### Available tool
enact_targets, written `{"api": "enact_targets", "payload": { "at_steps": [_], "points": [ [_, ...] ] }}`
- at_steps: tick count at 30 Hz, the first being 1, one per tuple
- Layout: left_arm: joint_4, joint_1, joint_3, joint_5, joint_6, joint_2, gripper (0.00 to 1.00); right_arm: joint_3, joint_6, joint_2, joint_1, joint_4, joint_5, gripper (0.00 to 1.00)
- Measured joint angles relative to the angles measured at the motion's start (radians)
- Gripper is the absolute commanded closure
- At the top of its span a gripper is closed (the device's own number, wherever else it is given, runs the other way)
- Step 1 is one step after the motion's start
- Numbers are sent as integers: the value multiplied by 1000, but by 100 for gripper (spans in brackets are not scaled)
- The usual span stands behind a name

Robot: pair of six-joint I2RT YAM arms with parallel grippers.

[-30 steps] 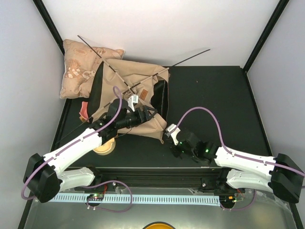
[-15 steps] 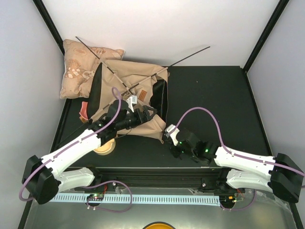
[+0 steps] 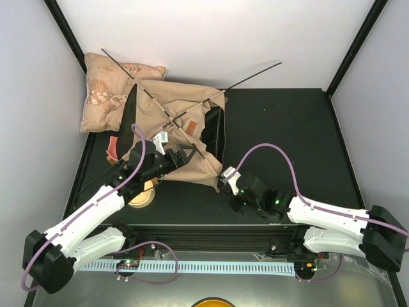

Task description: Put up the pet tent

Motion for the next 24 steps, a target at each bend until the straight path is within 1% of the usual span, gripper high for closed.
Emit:
{"api": "enact_targets", "payload": {
  "at_steps": [2,5,10,17,24],
  "points": [
    [-34,0,35,-3,13,8,1,0,0,0,0,0,0,99],
    [-43,0,62,2,25,23,2,0,0,-1,0,0,0,99],
    [-73,-7,116,46,27,111,3,0,0,-2,0,0,-1,99],
    [-76,-49,121,64,27,139,7,0,0,-2,0,0,-16,99],
    [-77,-95,178,58,14,197,12,0,-2,18,0,3,-27,99]
  ]
}}
